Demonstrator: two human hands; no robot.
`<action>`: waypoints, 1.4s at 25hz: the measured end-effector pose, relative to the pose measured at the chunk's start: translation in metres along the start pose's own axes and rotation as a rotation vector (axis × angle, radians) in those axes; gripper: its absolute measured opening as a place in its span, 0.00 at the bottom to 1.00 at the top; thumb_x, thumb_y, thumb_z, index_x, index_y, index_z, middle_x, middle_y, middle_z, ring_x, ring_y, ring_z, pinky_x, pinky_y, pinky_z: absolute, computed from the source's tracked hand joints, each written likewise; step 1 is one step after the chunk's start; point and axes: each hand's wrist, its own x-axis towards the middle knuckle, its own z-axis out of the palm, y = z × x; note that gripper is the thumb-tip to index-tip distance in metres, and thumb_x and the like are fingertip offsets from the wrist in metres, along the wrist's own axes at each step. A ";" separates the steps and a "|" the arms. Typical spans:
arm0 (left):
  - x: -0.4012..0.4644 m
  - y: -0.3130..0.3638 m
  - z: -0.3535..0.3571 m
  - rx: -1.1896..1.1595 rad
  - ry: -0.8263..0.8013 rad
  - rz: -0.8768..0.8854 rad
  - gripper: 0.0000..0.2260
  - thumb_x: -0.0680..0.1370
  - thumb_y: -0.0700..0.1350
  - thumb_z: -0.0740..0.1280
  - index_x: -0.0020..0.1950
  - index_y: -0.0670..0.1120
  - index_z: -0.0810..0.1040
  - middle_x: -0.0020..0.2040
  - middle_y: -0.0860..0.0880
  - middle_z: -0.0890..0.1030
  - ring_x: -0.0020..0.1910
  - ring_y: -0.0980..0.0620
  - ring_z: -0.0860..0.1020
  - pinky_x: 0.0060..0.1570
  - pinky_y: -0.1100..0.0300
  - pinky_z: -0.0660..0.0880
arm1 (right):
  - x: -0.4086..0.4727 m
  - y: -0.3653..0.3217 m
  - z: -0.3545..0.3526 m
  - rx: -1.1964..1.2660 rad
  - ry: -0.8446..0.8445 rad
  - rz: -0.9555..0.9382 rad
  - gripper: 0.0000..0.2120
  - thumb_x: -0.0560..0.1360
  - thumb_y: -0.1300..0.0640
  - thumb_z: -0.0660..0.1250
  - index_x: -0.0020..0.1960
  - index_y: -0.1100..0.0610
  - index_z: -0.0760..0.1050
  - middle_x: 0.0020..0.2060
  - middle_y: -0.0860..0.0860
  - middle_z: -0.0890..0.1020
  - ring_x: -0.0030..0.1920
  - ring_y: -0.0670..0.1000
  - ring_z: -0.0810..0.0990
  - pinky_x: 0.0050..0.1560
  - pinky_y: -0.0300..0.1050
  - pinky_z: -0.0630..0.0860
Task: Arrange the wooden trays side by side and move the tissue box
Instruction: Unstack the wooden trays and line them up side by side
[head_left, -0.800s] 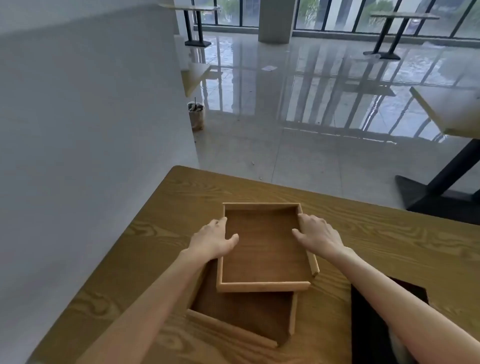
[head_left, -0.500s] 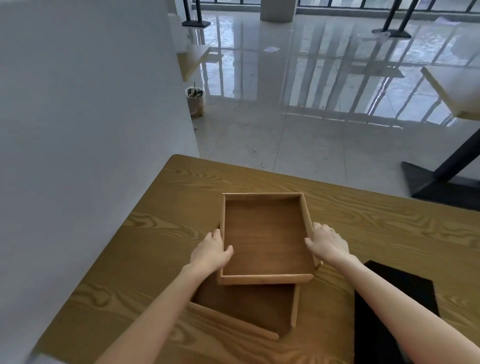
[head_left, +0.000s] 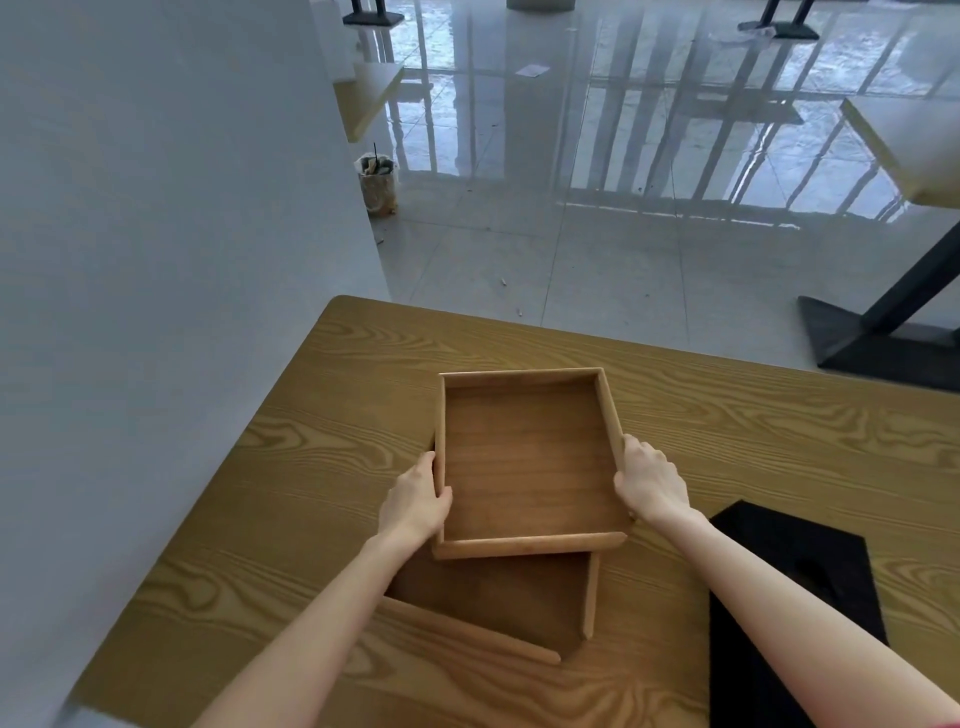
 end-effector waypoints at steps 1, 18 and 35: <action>0.001 -0.001 0.000 -0.007 -0.001 0.003 0.25 0.79 0.44 0.61 0.74 0.44 0.59 0.69 0.42 0.72 0.68 0.43 0.71 0.65 0.51 0.69 | 0.000 0.001 0.001 0.014 -0.005 -0.002 0.23 0.76 0.67 0.57 0.71 0.61 0.61 0.63 0.60 0.74 0.60 0.63 0.75 0.56 0.53 0.73; 0.110 0.037 -0.059 -0.163 0.094 0.006 0.23 0.77 0.43 0.64 0.72 0.48 0.65 0.71 0.47 0.71 0.70 0.46 0.68 0.68 0.54 0.66 | 0.083 -0.031 -0.022 0.224 0.140 -0.055 0.20 0.76 0.62 0.61 0.67 0.62 0.66 0.59 0.60 0.78 0.57 0.63 0.77 0.54 0.55 0.75; 0.200 0.036 -0.029 -0.176 0.066 -0.085 0.22 0.78 0.43 0.63 0.71 0.52 0.66 0.70 0.47 0.72 0.70 0.45 0.69 0.66 0.52 0.69 | 0.153 -0.036 0.014 0.211 0.070 0.017 0.21 0.77 0.61 0.61 0.69 0.61 0.64 0.58 0.61 0.77 0.56 0.61 0.77 0.52 0.56 0.76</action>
